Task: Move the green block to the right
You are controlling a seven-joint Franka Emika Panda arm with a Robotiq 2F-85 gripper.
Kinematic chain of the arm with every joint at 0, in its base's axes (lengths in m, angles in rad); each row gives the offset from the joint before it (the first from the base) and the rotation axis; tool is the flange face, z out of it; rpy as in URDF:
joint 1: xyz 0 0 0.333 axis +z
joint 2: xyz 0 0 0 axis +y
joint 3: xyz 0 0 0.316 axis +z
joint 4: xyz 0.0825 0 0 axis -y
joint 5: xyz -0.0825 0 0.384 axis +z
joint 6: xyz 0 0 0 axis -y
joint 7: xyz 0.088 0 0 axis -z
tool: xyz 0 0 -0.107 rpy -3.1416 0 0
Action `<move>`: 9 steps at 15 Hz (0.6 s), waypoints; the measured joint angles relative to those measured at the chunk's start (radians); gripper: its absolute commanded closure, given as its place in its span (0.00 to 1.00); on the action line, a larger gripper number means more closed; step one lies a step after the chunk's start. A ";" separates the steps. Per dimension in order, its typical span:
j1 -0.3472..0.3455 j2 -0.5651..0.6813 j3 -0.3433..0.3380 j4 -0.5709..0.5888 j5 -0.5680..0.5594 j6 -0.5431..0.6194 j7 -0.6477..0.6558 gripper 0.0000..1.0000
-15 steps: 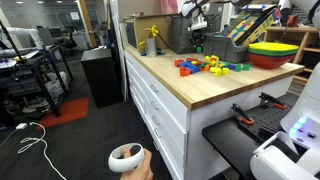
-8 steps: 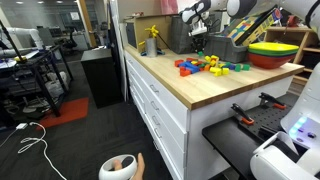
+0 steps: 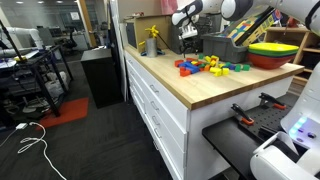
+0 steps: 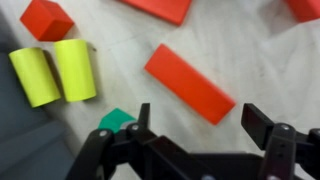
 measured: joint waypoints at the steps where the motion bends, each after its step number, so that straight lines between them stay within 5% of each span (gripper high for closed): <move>1: 0.029 -0.012 0.010 -0.014 0.000 0.000 0.000 0.00; 9: 0.185 -0.231 0.093 -0.282 0.002 0.013 -0.007 0.00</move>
